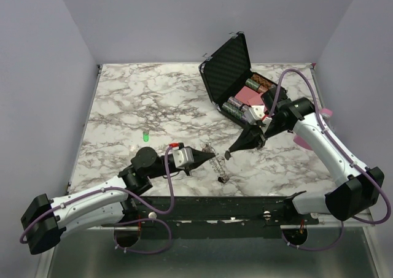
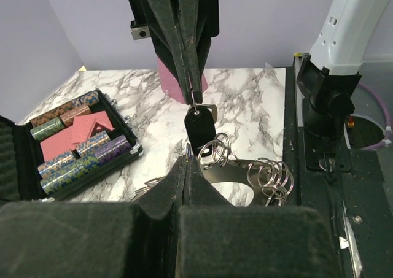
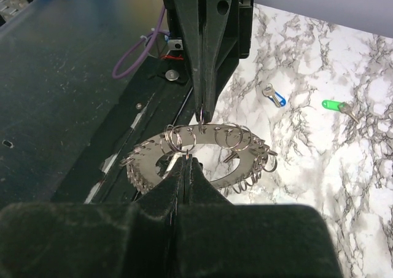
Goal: Put the keys on the keyring
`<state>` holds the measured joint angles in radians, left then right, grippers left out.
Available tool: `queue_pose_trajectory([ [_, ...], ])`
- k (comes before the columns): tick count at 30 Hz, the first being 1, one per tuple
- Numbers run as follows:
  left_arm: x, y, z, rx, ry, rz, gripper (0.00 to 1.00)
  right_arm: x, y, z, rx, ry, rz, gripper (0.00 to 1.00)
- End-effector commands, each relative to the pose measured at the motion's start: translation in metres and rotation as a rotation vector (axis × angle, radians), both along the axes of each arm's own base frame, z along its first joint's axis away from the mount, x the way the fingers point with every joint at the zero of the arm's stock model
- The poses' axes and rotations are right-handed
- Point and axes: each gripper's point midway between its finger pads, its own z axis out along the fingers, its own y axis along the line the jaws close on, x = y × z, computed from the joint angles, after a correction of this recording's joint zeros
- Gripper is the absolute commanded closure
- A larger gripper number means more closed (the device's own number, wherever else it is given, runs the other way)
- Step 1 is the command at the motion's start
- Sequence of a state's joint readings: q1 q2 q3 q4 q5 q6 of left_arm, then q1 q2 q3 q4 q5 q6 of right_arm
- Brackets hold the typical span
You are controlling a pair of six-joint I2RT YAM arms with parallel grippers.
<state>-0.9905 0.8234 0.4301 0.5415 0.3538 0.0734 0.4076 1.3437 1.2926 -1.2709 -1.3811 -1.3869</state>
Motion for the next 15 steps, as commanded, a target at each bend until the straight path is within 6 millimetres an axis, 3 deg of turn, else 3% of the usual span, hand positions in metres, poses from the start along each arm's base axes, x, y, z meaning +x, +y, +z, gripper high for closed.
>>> queue_pose_trajectory([
  [1,-0.013,0.000,0.020,-0.088,-0.030,-0.056,1.00,0.000,0.003,-0.004,0.001,0.010,0.007,1.00],
  [15,-0.022,0.014,0.017,-0.209,0.138,-0.094,1.00,0.003,0.005,-0.009,-0.039,-0.014,0.002,1.00],
])
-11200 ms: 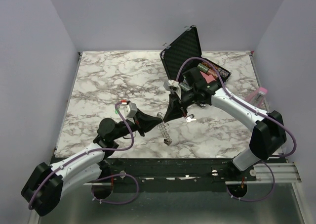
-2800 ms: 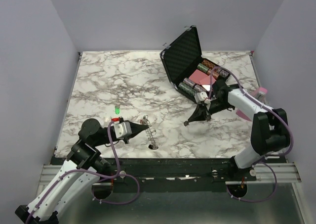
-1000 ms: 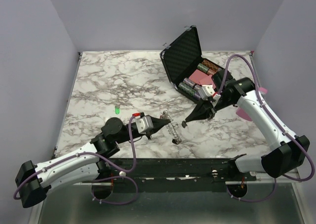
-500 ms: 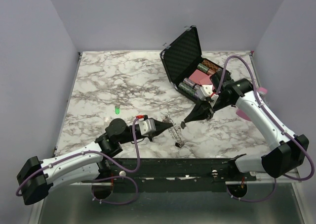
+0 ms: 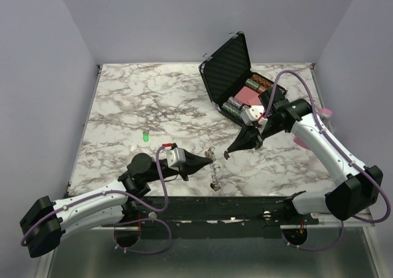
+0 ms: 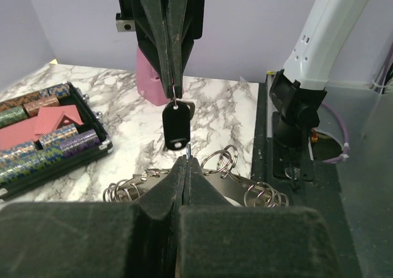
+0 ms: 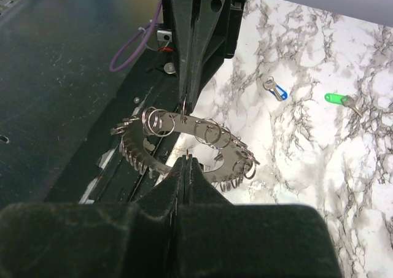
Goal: Put the keys on the keyring
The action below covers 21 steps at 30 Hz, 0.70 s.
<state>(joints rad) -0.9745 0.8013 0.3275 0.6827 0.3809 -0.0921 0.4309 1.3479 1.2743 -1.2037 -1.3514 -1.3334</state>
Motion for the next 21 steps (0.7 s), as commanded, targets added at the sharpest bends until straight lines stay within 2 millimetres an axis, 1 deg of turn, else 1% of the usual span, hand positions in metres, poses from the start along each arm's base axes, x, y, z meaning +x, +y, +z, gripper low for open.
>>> queue_pose_trajectory([
  [1,-0.011,0.008,0.027,-0.131,0.026,-0.050,1.00,0.000,0.001,-0.001,-0.009,-0.006,0.001,1.00],
  [7,-0.011,0.007,0.030,-0.154,0.065,-0.060,1.00,-0.013,0.014,-0.008,-0.017,0.027,0.060,1.00],
  [11,-0.011,0.007,0.029,-0.159,0.087,-0.063,1.00,-0.015,0.019,-0.013,-0.034,0.035,0.072,1.00],
  [17,-0.008,0.006,0.023,-0.150,0.099,-0.055,1.00,-0.017,0.022,-0.014,-0.033,0.048,0.078,0.99],
  [21,-0.007,0.005,0.024,-0.146,0.097,-0.054,1.00,-0.017,0.023,-0.015,-0.032,0.061,0.080,1.00],
])
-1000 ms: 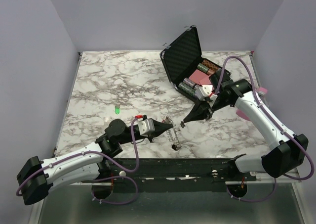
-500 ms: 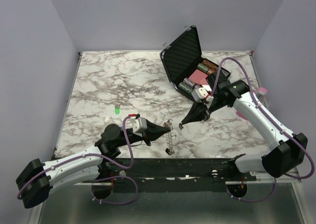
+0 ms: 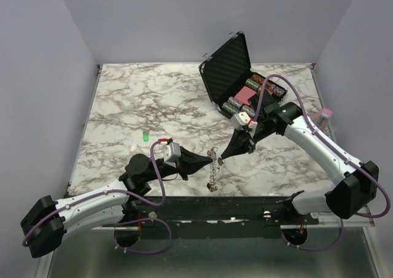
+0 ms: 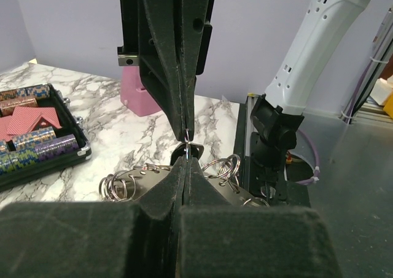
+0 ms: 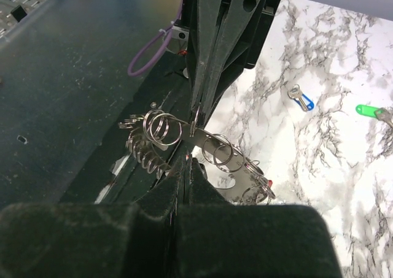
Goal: Put the keys on the keyring
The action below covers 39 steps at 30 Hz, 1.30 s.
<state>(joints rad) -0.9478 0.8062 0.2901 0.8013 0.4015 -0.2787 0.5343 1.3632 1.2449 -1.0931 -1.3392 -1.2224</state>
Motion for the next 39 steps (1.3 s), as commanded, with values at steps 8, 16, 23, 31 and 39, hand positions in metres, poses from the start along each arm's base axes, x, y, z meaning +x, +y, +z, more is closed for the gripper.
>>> queue_pose_trajectory([
  [8,0.000,-0.002,0.014,-0.046,-0.032,-0.019,1.00,-0.002,0.005,-0.003,0.000,0.056,0.007,1.00],
  [16,-0.001,-0.003,0.014,-0.040,-0.041,-0.025,1.00,0.000,0.006,-0.004,0.000,0.076,0.003,1.00],
  [23,-0.028,0.007,0.001,0.088,-0.347,-0.131,1.00,-0.005,-0.001,0.002,-0.022,0.022,0.011,1.00],
  [31,-0.033,0.033,0.013,0.206,-0.552,-0.092,1.00,-0.002,-0.009,0.002,-0.021,0.033,-0.012,1.00],
  [39,-0.021,0.033,0.012,0.263,-0.620,-0.045,1.00,-0.006,-0.009,0.001,0.019,0.031,0.014,1.00],
])
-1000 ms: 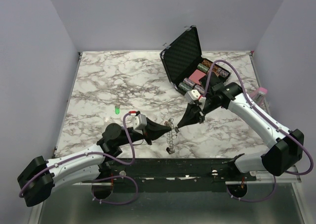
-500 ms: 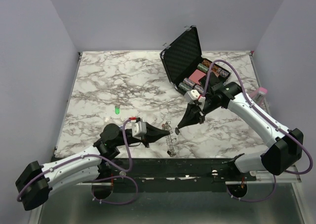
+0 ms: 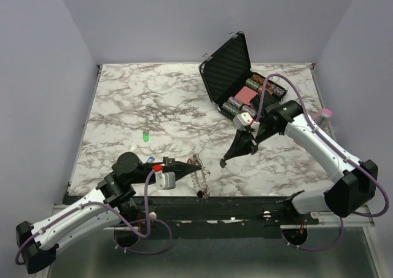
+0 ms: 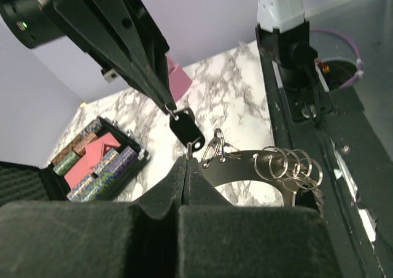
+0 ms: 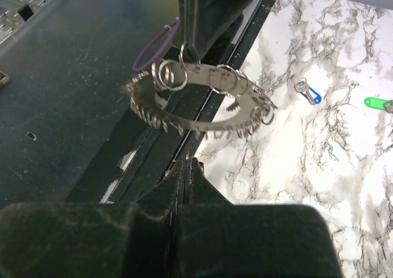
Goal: Put the keys on the keyring
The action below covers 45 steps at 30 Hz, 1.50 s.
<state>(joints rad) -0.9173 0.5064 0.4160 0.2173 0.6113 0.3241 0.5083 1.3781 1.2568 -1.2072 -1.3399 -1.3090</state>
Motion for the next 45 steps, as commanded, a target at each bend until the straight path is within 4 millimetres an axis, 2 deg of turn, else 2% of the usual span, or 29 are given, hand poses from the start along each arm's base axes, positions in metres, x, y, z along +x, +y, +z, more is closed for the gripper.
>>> queue_pose_trajectory([
  [1,0.009,-0.002,0.003,0.048,-0.098,0.018,1.00,-0.005,0.000,0.005,0.041,0.004,0.024,1.00],
  [10,0.019,-0.018,0.001,0.078,-0.111,0.001,1.00,-0.007,0.001,-0.002,0.085,-0.023,0.048,0.99],
  [16,0.020,-0.022,-0.002,0.053,-0.082,-0.002,1.00,0.000,0.003,-0.008,0.057,-0.036,0.036,0.99],
  [22,0.026,-0.025,0.001,-0.003,0.073,0.033,1.00,0.014,0.005,-0.017,-0.010,-0.023,-0.012,1.00],
  [26,0.030,-0.027,-0.006,-0.026,0.220,0.067,1.00,0.015,0.005,-0.016,-0.016,-0.023,-0.017,0.99],
  [30,0.031,-0.028,-0.007,-0.061,0.293,0.076,1.00,0.016,0.005,-0.018,-0.019,-0.021,-0.023,0.99],
  [45,0.039,-0.037,-0.008,-0.105,0.408,0.083,1.00,0.014,0.009,-0.019,-0.005,-0.003,-0.016,0.99],
])
